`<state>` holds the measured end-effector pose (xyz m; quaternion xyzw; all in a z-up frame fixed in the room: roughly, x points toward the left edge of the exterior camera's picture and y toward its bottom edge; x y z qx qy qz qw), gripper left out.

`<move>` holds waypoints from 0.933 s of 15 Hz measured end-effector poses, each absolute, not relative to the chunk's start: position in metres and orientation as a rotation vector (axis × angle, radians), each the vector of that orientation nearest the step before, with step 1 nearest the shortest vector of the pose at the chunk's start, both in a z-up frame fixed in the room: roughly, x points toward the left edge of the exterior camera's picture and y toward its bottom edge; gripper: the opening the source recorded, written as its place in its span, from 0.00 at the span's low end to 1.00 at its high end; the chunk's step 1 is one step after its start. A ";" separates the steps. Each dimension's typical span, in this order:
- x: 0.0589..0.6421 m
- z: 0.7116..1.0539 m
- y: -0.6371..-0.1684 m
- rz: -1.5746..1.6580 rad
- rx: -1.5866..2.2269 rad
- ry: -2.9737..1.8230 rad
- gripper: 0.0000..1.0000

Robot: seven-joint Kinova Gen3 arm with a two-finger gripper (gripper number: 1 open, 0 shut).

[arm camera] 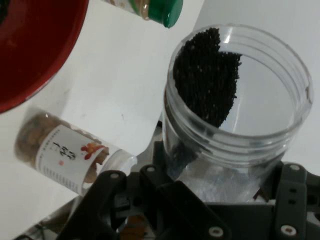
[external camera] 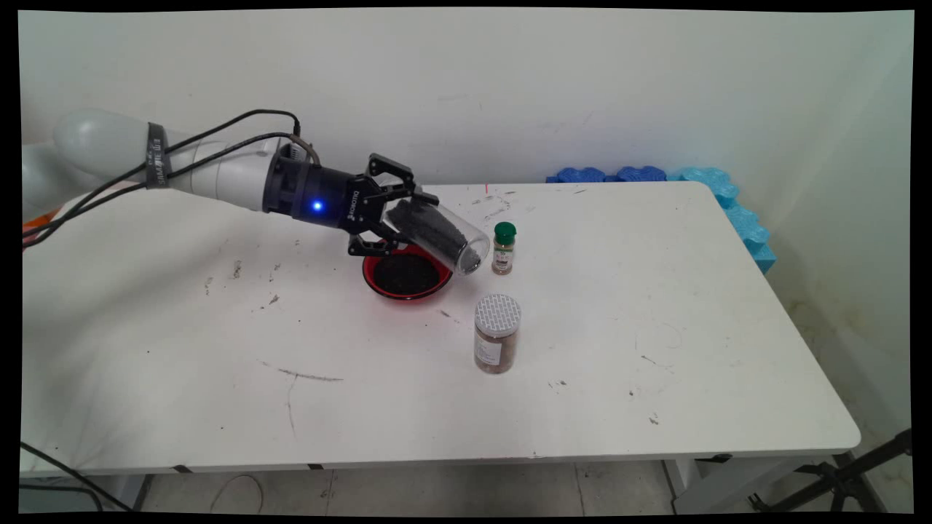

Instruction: Pour the black seasoning powder in the red bowl

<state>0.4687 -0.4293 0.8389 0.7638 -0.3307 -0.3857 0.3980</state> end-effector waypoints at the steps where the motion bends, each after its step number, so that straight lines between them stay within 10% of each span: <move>1: 0.469 0.839 -0.429 -0.956 1.919 -0.872 0.00; 14: 0.479 0.858 -0.427 -0.670 1.634 -1.324 0.00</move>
